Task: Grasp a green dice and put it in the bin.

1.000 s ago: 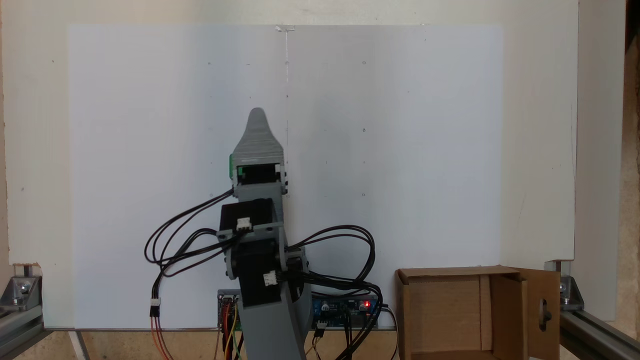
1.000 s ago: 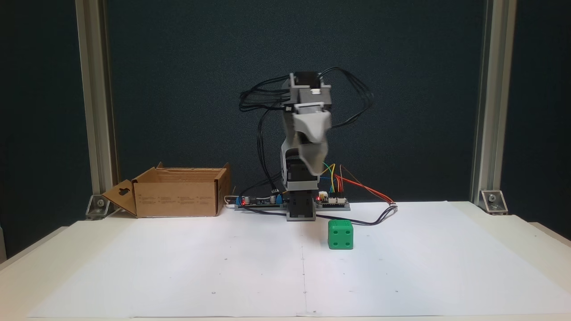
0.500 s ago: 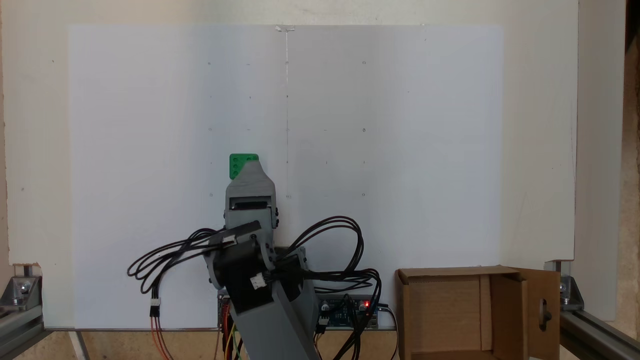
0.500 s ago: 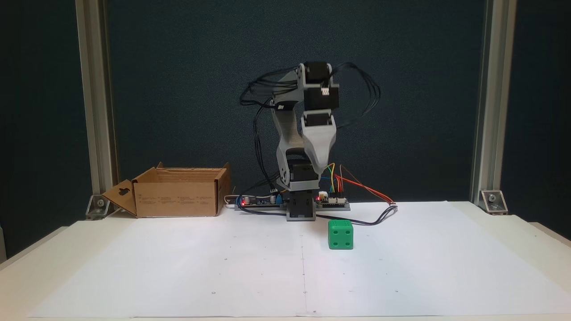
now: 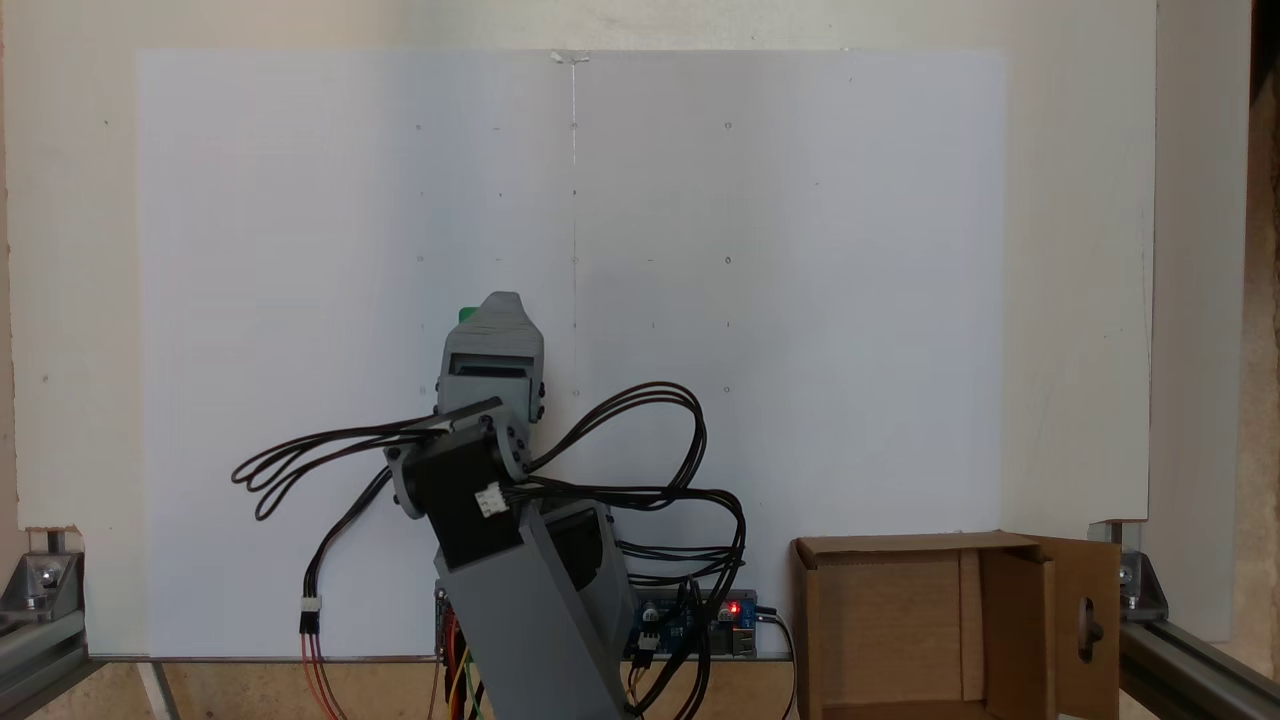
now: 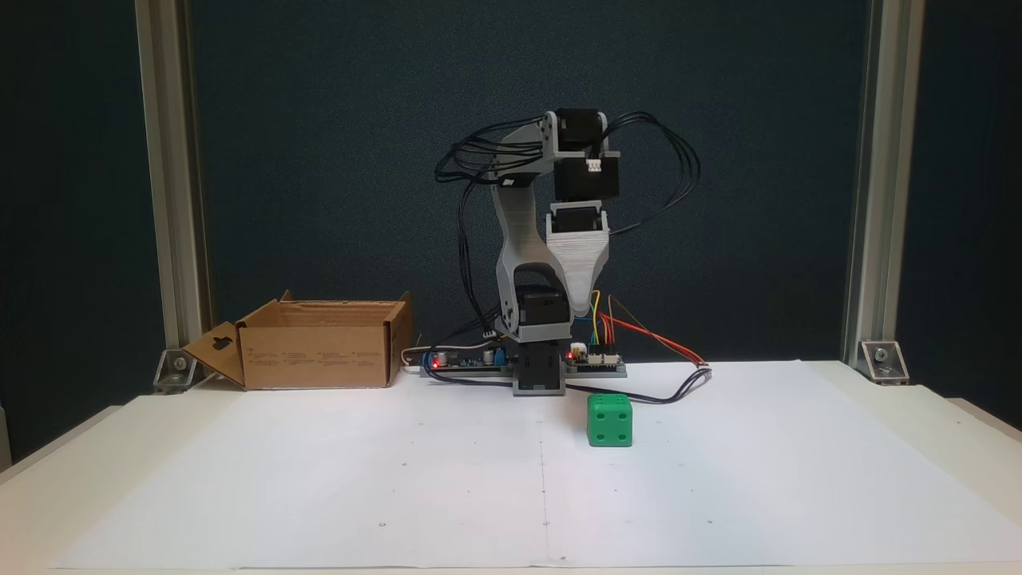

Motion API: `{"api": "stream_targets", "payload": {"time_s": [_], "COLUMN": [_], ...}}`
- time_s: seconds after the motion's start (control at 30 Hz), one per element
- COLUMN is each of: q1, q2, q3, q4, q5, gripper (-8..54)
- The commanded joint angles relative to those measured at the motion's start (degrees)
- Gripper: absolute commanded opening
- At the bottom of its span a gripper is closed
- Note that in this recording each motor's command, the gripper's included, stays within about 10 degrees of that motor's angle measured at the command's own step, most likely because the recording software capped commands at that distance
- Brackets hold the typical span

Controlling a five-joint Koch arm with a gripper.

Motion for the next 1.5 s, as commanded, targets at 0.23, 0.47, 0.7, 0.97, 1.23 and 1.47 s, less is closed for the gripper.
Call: {"api": "stream_targets", "payload": {"time_s": [0.23, 0.47, 0.7, 0.97, 1.23, 1.47], "q1": [-1.5, -2.9, -4.8, -7.2, -8.4, -8.3], "q2": [-2.1, -3.1, -4.2, -5.7, -7.1, -9.3], "q3": [-3.3, -3.3, -1.0, 4.2, 8.2, 10.4], "q4": [-2.1, -2.0, -3.0, -9.3, -13.0, -13.4], "q5": [5.7, 7.1, 9.0, 9.8, 9.8, 9.8], "gripper": [43.3, 43.5, 43.5, 43.8, 43.7, 43.6]}}
